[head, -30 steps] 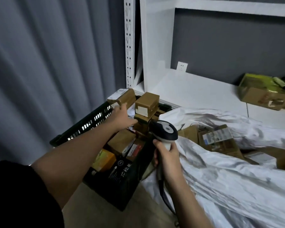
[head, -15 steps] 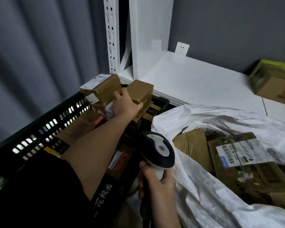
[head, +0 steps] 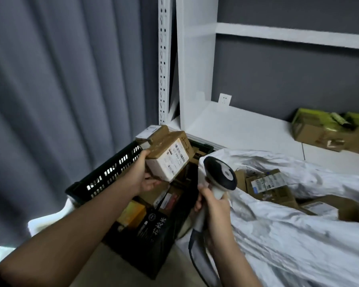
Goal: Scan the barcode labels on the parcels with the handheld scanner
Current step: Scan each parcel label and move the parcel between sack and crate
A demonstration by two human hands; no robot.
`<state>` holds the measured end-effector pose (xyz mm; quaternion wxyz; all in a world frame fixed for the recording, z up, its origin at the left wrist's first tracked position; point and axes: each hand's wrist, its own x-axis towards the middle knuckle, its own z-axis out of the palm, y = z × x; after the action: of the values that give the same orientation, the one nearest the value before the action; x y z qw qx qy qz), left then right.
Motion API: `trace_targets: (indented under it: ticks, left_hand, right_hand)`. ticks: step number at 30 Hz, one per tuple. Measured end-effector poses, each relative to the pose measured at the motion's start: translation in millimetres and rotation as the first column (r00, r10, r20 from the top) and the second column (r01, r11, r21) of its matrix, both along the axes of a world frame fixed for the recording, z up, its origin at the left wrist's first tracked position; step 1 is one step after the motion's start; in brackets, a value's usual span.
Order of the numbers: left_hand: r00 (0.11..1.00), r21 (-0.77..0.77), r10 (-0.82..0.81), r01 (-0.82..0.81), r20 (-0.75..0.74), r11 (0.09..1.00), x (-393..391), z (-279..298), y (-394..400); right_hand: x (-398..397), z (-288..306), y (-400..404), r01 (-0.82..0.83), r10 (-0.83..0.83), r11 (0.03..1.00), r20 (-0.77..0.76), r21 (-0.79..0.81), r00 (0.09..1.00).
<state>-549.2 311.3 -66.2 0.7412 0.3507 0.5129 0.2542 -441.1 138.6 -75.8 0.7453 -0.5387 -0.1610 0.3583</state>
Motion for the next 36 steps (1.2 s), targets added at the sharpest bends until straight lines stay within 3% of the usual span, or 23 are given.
trace_targets:
  ticks: [5,9,15,19,21,24,26,28,32,36]
  left_hand:
    - [0.987,-0.035,-0.137,0.140,0.083,0.989,-49,45,-66]
    - [0.966,-0.045,-0.205,0.214,0.156,0.976,-61,59,-103]
    - [0.945,-0.097,-0.203,0.234,0.256,0.968,-37,56,-119]
    - [0.930,-0.116,-0.240,0.280,0.277,0.953,-7,42,-92]
    - [0.937,-0.038,-0.290,0.302,0.195,0.952,4,38,-73]
    - [0.932,0.199,-0.347,0.324,0.099,0.925,4,35,-47]
    - [0.834,0.297,-0.551,0.528,-0.006,0.796,-1,35,-35]
    - [0.747,0.291,-0.651,0.658,-0.136,0.695,-5,34,-27]
    - [0.809,0.252,-0.588,0.573,-0.023,0.780,-10,37,-15]
    - [0.907,0.210,-0.417,0.397,0.057,0.893,-25,34,-1]
  right_hand:
    - [-14,47,-28,0.094,-0.095,0.994,0.017,0.061,0.995]
    - [-10,71,-45,0.028,-0.036,0.996,0.087,0.085,0.996]
    - [1,58,-37,-0.064,0.061,0.989,0.027,0.134,0.998]
    - [22,48,-4,-0.011,0.003,0.990,0.060,0.139,0.998]
    - [39,44,16,0.024,-0.031,0.993,0.057,0.119,0.998]
    - [57,46,36,0.015,-0.020,0.999,0.111,0.047,0.994]
    - [63,47,44,-0.010,0.007,1.000,0.159,0.019,0.987]
    - [65,50,50,-0.036,0.033,0.999,0.169,0.017,0.985]
    - [56,65,49,-0.082,0.083,0.997,0.166,-0.017,0.983]
    - [33,69,31,-0.001,0.017,0.998,0.230,-0.069,0.973]
